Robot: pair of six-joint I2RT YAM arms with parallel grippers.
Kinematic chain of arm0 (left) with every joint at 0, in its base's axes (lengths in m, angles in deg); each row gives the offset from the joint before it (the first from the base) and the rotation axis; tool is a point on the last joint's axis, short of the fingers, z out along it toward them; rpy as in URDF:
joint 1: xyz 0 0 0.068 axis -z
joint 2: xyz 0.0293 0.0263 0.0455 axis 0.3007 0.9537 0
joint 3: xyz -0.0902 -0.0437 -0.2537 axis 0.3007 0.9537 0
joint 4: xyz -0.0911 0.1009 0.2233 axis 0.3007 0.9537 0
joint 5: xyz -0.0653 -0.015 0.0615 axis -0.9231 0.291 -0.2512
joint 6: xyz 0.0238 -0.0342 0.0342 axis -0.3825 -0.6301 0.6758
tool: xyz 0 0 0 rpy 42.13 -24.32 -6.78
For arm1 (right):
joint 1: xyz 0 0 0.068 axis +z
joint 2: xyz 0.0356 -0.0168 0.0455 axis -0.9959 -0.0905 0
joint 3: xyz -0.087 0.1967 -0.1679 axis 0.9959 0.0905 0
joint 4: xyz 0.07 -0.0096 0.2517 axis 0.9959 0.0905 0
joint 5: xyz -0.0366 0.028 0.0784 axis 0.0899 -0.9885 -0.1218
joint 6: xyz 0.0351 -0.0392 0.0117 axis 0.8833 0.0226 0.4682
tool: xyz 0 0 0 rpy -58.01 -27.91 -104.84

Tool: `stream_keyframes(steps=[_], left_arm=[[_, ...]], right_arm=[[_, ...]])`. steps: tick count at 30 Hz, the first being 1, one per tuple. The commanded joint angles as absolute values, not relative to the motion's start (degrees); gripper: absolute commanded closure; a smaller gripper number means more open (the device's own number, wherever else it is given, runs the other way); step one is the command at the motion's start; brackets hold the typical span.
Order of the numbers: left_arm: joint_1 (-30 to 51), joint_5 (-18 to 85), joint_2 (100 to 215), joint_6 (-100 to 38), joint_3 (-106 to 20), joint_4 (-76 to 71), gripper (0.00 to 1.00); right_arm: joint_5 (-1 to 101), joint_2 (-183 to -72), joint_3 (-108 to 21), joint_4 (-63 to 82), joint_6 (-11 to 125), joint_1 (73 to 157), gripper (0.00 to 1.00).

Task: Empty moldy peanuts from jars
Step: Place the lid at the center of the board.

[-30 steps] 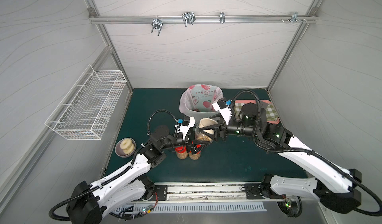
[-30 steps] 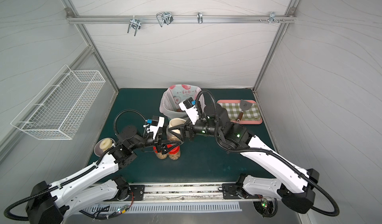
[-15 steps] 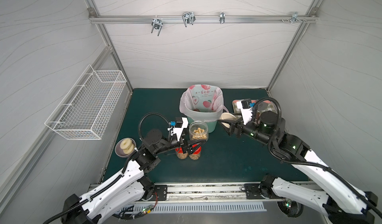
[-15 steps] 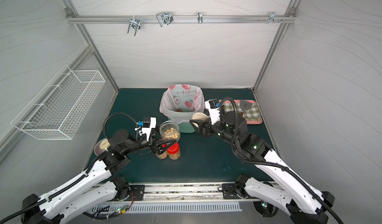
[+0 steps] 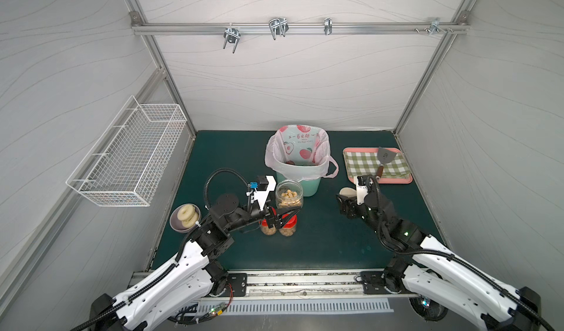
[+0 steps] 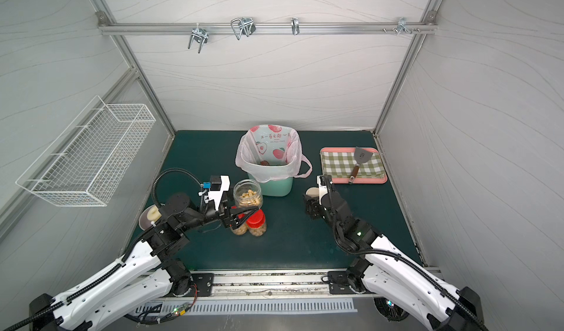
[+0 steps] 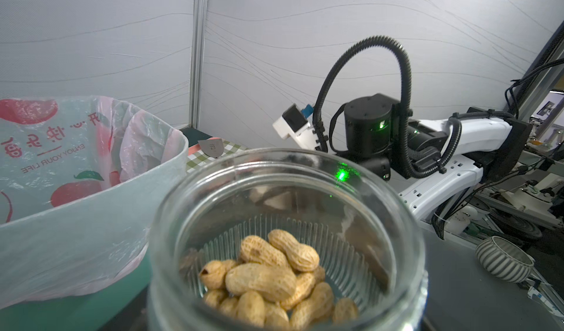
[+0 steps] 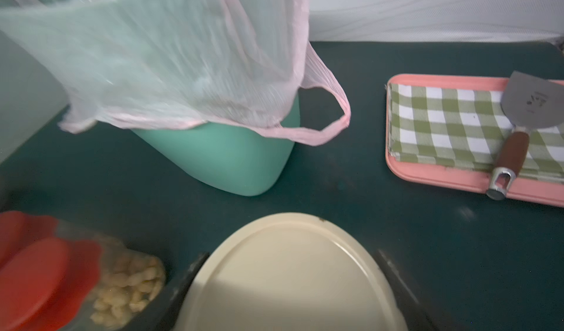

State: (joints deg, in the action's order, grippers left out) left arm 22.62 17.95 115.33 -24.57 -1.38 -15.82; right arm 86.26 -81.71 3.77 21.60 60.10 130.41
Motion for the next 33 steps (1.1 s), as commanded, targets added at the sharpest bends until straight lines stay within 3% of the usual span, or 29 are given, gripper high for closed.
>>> stream_keyframes(steps=[1,21,33], left_arm=[[22.4,18.7,113.5,-22.9,-2.1,-19.0,1.00],[22.4,19.0,114.4,-23.5,-1.3,-19.7,1.00],[22.4,18.8,114.3,-23.8,-1.1,-19.9,1.00]], right_arm=[[90.8,-81.5,7.4,11.8,61.9,130.1,0.35],[92.2,-107.8,18.8,-16.7,62.9,126.8,0.34],[90.2,-126.6,18.1,-31.5,62.1,125.2,0.34]])
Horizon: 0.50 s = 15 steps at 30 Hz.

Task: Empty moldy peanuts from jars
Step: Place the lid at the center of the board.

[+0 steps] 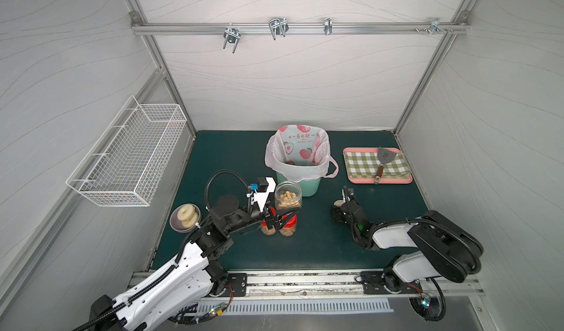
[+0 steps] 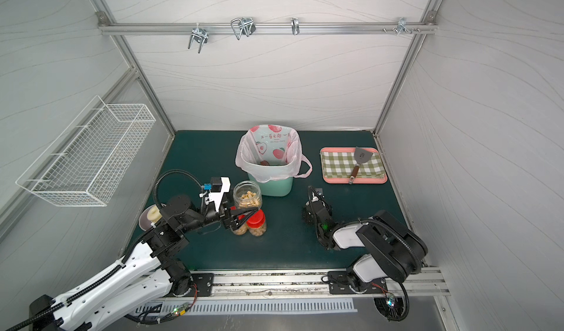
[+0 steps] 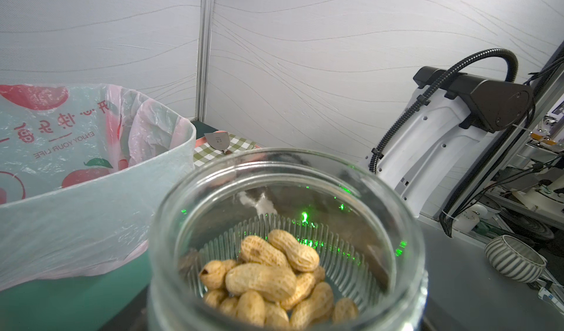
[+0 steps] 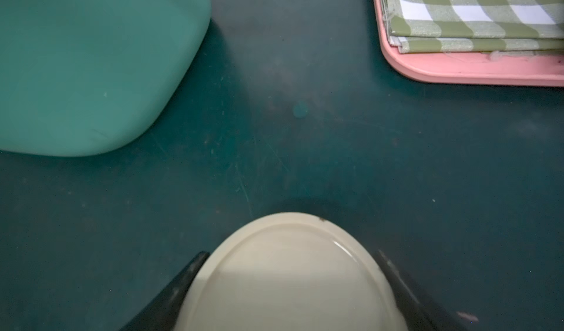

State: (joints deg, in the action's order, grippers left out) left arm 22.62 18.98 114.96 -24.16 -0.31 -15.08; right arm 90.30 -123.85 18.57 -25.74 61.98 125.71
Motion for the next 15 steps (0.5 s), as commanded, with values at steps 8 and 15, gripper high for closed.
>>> stream_keyframes(steps=[8,15], left_arm=[[22.4,18.7,114.7,-23.8,-1.0,-20.2,1.00],[22.4,18.7,115.0,-23.9,-0.9,-20.4,1.00]], right_arm=[[89.6,-128.9,18.7,-33.6,62.4,124.1,0.28],[90.1,-128.0,18.8,-32.4,63.3,124.1,0.14]])
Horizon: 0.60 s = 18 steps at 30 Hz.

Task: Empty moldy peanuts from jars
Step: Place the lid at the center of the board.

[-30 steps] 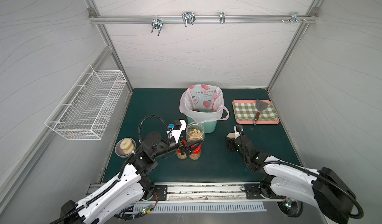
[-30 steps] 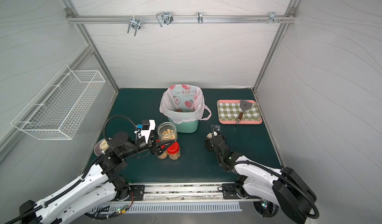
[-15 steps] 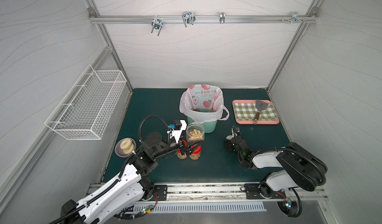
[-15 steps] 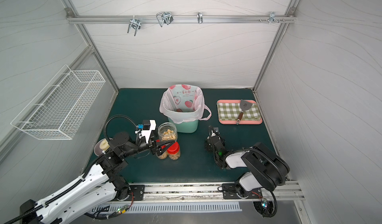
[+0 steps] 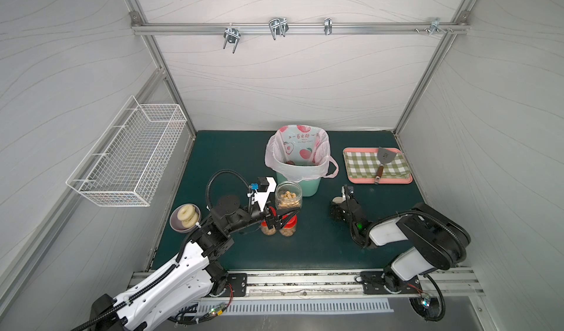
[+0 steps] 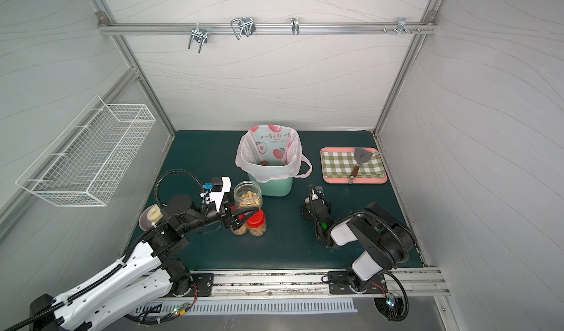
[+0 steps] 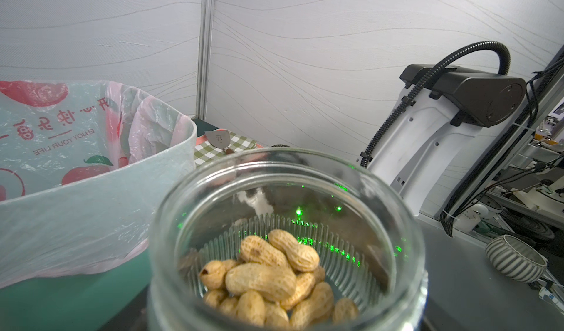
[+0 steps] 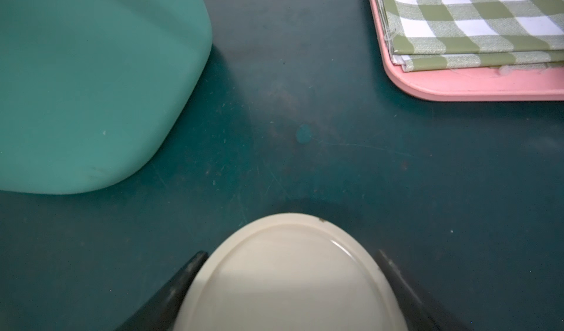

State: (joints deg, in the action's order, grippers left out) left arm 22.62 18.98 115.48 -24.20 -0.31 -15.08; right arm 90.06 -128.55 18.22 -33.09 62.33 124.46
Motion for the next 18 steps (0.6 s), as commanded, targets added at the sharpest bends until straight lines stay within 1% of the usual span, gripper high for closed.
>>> stream_keyframes(steps=[1,7,10,13,15,18], left_arm=[[22.4,18.6,114.9,-23.9,-0.9,-20.4,1.00],[22.3,18.9,114.6,-23.7,-0.8,-20.1,1.00],[22.4,19.2,114.4,-23.6,-0.7,-19.9,1.00],[22.4,19.8,114.0,-23.3,-0.5,-19.6,1.00],[22.4,20.7,114.2,-23.2,-0.5,-19.7,1.00],[22.4,21.8,114.2,-23.5,0.2,-21.2,1.00]], right_arm=[[90.0,-128.1,18.7,-32.3,63.2,124.1,0.14],[89.6,-127.5,18.6,-31.7,63.2,124.1,0.07],[89.0,-125.4,18.5,-30.0,63.4,124.1,0.02],[87.5,-119.2,17.7,-23.9,64.8,124.1,0.01],[86.4,-112.8,16.9,-17.4,65.8,124.1,0.01],[85.6,-104.5,16.9,-11.7,66.4,124.0,0.01]])
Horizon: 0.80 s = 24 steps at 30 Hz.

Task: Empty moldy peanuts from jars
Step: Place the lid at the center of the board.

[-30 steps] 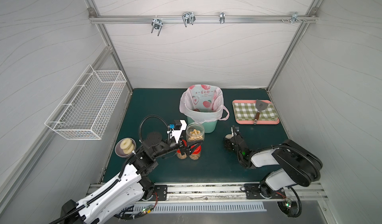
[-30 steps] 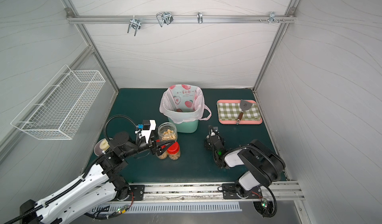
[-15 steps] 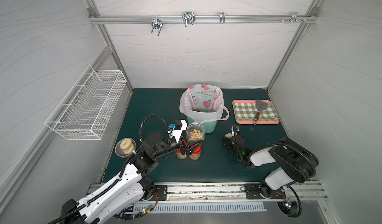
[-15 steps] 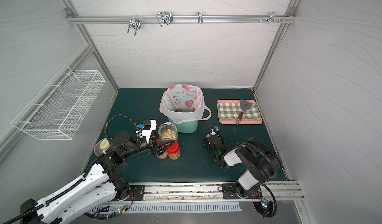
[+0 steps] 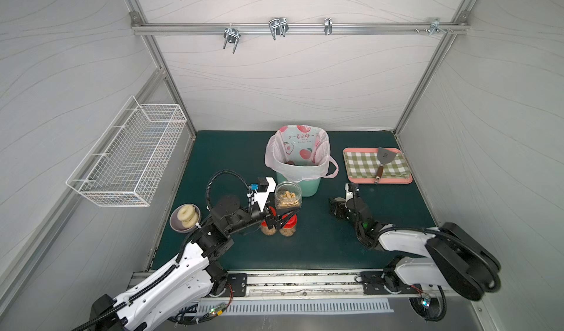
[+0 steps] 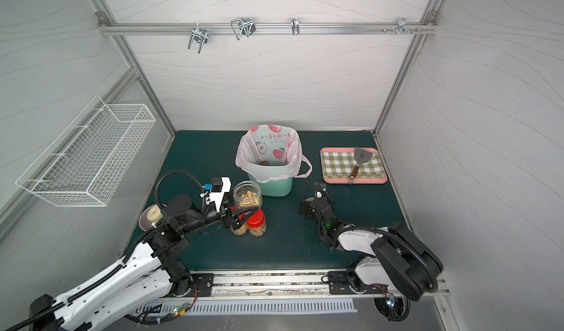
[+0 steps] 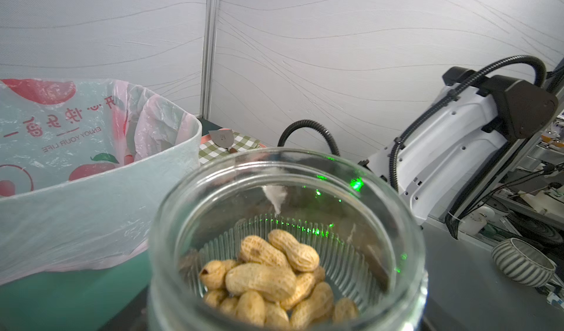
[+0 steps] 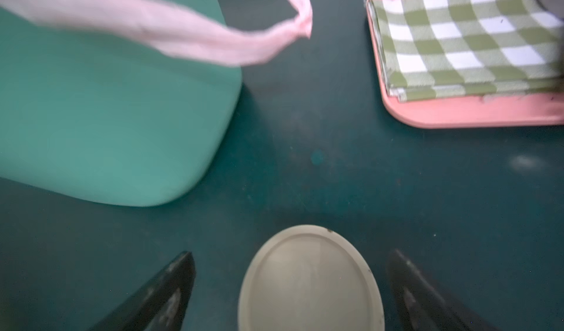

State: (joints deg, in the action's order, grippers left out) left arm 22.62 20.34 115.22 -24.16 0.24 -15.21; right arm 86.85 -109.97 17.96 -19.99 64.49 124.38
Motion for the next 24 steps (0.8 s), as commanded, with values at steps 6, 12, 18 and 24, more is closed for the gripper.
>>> stream_keyframes(steps=[6,12,18,24], left_arm=[[22.4,24.6,114.1,-23.5,1.7,-23.1,1.00],[22.5,28.5,114.3,-23.2,4.4,-27.2,1.00],[25.4,37.7,114.6,-21.0,8.1,-33.7,1.00],[28.9,41.4,118.0,-16.6,7.2,-34.7,1.00]], right_arm=[[79.0,-92.5,13.4,0.0,65.2,123.7,0.01],[68.5,-82.1,3.4,15.4,66.1,123.6,0.01],[53.4,-80.3,-4.3,21.6,74.0,122.7,0.01],[33.8,-86.6,-5.9,12.7,84.4,122.6,0.01]])
